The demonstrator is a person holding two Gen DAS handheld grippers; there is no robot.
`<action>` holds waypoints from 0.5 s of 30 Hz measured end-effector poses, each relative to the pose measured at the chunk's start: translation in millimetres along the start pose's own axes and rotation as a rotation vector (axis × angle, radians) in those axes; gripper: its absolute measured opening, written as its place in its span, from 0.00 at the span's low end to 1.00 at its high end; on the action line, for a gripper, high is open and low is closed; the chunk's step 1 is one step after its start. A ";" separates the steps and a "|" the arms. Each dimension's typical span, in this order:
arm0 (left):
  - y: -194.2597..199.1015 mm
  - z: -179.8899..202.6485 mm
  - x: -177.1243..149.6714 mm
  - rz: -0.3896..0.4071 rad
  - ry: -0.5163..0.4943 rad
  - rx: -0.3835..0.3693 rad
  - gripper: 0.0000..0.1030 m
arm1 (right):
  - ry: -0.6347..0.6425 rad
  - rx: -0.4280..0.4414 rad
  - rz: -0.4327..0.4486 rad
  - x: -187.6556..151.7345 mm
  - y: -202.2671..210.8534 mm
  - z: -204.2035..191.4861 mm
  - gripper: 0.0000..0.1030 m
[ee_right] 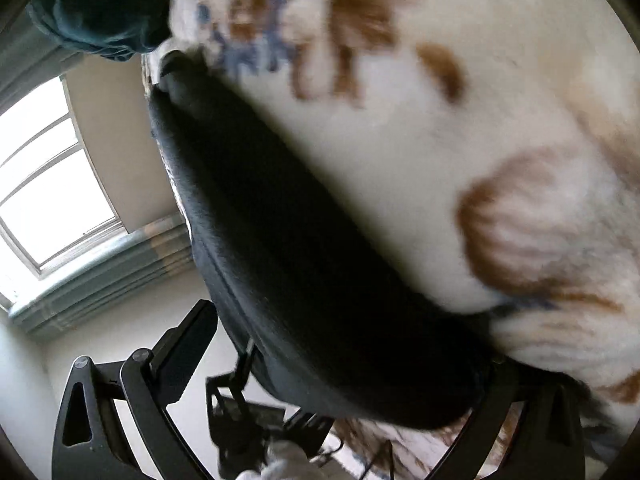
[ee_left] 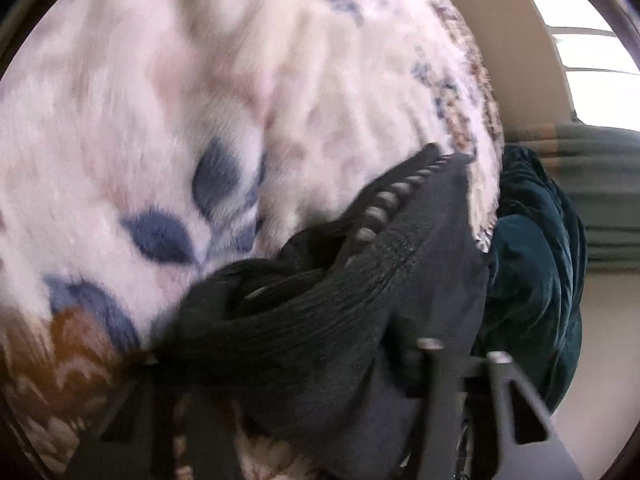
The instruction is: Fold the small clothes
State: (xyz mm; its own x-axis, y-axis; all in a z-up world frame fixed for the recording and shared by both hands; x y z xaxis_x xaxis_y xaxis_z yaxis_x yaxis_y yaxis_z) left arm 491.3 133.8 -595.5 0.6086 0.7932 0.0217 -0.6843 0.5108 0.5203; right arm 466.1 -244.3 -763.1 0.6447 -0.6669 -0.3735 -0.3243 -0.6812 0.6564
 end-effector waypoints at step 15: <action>96.5 -14.4 -34.4 -0.127 -0.083 0.033 0.23 | 0.168 -0.193 0.025 -114.8 44.9 4.1 0.29</action>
State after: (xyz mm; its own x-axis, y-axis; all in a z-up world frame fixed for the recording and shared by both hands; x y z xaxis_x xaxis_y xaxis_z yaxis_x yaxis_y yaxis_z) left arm 398.6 160.6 -558.3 0.7217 0.6918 0.0235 -0.5866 0.5933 0.5513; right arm 374.7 -199.6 -693.4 0.7492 -0.6125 -0.2519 -0.2143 -0.5842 0.7828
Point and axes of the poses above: each gripper's, at about its wrist camera, not at the fingertips, and y roughly against the way its jaws point, z to its right, x to its top, the point moved 1 cm from there along -y, roughly the way its jaws point, and after that the axes turned 15 degrees about -x, right-handed, at the moved point
